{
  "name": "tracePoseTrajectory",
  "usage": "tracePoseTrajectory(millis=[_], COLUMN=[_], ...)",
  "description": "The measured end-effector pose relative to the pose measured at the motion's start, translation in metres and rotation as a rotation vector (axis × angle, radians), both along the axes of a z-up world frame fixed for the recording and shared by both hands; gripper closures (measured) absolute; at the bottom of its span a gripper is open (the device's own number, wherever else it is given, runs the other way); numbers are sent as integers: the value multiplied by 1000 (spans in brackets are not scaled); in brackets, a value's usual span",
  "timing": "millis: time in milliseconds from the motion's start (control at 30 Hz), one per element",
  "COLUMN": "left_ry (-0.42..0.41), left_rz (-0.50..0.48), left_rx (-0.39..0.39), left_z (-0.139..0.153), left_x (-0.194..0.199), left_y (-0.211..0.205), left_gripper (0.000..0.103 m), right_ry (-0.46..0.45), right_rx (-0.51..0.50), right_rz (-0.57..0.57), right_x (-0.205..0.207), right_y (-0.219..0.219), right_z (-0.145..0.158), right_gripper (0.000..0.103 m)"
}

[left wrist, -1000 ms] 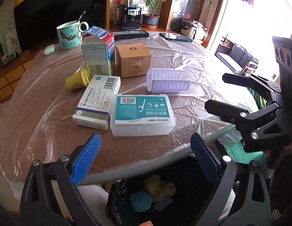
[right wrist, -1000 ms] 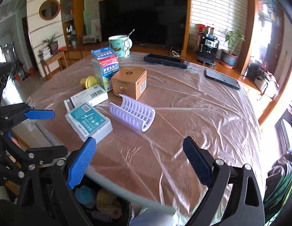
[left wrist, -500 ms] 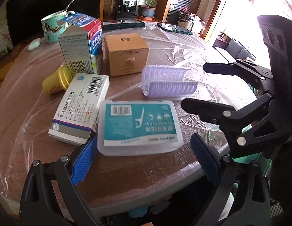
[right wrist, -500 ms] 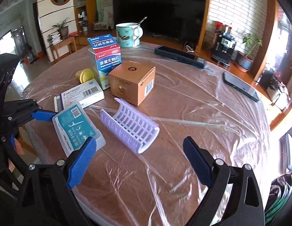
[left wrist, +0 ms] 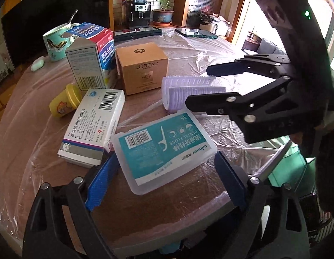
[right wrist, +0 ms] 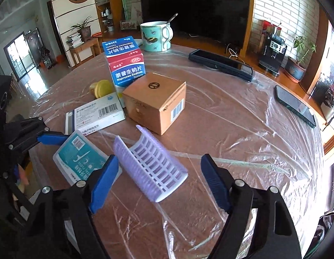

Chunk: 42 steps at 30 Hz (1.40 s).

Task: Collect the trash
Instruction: 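Grasp the white dental floss case with the left tool while the right tool grasps the purple roller, then carry the floss case with the left tool while the right tool carries the purple roller over the bin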

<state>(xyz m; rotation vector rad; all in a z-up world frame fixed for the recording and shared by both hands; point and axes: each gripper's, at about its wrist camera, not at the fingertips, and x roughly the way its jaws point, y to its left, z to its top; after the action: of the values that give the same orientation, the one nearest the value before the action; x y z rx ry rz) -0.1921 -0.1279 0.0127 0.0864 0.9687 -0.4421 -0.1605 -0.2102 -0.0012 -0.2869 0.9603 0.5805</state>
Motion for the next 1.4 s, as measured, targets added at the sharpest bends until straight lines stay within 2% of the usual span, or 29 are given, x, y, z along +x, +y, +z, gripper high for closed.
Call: tracePoseTrajectory(millis=[167, 367, 433, 500, 567, 667, 933, 1400], left_ry=[14, -5, -18, -35, -49, -59, -32, -59], left_rz=[3, 32, 35, 38, 32, 30, 16, 48], left_rx=[-42, 22, 53, 83, 94, 86, -7, -35], left_z=[5, -1, -2, -4, -5, -5, 1, 14], left_x=[4, 9, 9, 8, 7, 5, -2, -7], left_y=[-6, -20, -24, -28, -29, -27, -15, 2], left_gripper=[12, 11, 11, 11, 12, 13, 14, 14], right_ry=[18, 36, 45, 34, 41, 40, 0, 23], right_rx=[21, 27, 31, 28, 48, 72, 150, 186], right_rz=[4, 6, 2, -11, -15, -55, -160, -228], right_x=[3, 12, 15, 13, 11, 4, -21, -46], right_y=[-6, -3, -3, -4, -6, -12, -31, -32], right_z=[-5, -9, -10, -9, -9, -8, 5, 9], right_gripper=[30, 30, 37, 49, 52, 55, 57, 57])
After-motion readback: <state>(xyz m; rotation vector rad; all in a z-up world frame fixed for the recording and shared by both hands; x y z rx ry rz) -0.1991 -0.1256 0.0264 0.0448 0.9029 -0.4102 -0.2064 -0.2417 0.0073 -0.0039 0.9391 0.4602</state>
